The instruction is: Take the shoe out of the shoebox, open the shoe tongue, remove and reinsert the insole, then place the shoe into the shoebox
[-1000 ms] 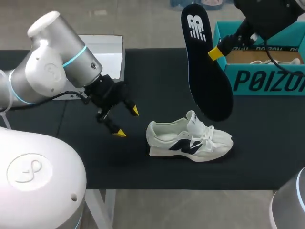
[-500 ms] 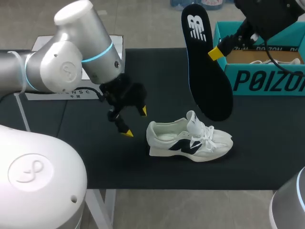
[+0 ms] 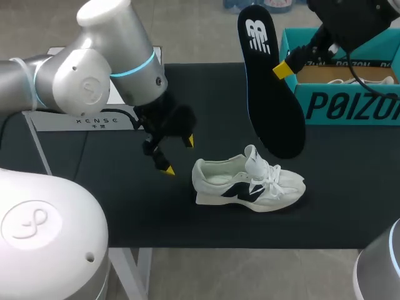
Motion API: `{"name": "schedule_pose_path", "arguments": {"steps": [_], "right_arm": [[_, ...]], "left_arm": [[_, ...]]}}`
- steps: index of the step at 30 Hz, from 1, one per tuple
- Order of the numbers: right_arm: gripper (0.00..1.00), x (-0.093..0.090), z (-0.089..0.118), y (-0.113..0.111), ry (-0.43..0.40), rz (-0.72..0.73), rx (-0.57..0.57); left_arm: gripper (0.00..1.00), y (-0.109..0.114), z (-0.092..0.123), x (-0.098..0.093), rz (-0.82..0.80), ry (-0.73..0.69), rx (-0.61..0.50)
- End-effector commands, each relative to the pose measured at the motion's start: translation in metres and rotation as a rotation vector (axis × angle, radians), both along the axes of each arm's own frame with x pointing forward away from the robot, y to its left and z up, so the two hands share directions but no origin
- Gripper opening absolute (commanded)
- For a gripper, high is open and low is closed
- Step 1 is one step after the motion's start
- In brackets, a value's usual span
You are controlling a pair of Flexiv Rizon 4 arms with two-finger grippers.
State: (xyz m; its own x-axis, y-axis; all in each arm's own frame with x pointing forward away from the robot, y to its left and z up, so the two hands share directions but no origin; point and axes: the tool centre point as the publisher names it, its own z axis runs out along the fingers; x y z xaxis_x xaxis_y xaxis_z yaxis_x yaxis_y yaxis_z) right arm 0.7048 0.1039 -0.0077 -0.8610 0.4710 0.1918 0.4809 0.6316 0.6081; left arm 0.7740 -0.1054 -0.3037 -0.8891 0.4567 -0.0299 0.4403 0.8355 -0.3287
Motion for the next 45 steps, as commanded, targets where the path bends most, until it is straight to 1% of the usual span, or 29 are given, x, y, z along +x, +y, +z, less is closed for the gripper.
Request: {"name": "schedule_pose_path", "arguments": {"steps": [1,5,12,15,24,29,33,38,45], "right_arm": [[0.00,0.001,0.000,0.001,0.003,0.001,-0.002],[0.00,-0.005,0.009,-0.002,-0.012,-0.010,-0.003],[0.00,-0.021,0.025,-0.010,-0.042,-0.047,-0.021],[0.00,-0.024,0.026,-0.010,-0.035,-0.069,-0.029],[0.00,-0.024,0.026,-0.010,-0.035,-0.069,-0.029],[0.00,-0.024,0.026,-0.010,-0.035,-0.069,-0.029],[0.00,-0.024,0.026,-0.010,-0.035,-0.069,-0.029],[0.00,-0.024,0.026,-0.010,-0.035,-0.069,-0.029],[0.00,-0.024,0.026,-0.010,-0.035,-0.069,-0.029]], "left_arm": [[1.00,-0.002,0.001,0.000,0.000,-0.001,0.008],[1.00,-0.002,0.001,0.000,0.000,-0.001,0.008],[1.00,-0.002,0.001,0.000,0.000,-0.001,0.008],[1.00,-0.002,0.001,0.000,0.000,-0.001,0.008],[1.00,-0.002,0.001,0.000,0.000,-0.001,0.008],[1.00,-0.023,0.012,0.010,-0.020,-0.043,-0.009],[1.00,-0.042,0.012,0.019,-0.022,-0.076,-0.012],[1.00,-0.068,0.000,0.033,-0.006,-0.102,0.005],[1.00,-0.094,-0.023,0.046,0.018,-0.076,-0.003]]}}
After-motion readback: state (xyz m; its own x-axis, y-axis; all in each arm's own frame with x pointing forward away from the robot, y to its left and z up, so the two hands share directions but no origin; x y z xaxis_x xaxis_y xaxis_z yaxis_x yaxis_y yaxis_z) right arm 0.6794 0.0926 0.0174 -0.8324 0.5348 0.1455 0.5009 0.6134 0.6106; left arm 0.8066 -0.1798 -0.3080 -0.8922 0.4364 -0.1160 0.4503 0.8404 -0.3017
